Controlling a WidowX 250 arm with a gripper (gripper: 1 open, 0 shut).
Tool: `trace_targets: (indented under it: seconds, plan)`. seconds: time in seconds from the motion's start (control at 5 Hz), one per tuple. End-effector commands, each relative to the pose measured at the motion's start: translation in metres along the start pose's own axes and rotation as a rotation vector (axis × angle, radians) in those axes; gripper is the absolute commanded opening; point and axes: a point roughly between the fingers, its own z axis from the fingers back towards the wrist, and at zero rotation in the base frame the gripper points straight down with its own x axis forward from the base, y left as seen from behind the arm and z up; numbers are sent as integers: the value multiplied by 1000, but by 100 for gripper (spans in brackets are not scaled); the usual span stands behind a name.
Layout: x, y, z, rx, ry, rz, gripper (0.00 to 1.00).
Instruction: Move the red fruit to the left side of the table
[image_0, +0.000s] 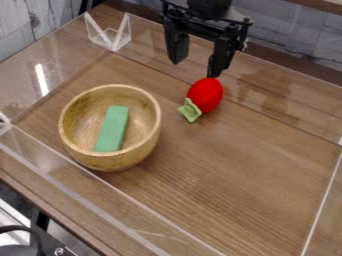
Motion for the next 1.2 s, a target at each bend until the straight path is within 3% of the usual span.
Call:
trace_targets:
  seconds: [0.0,0.2,0.6,1.0]
  plan:
    - [11,2,-12,4,-5,-7,100]
    - [24,2,-29,9,-28,-10,100]
    - [26,32,-63,12,-98,-12,100]
    - [31,21,-70,6,-158,-161,100]
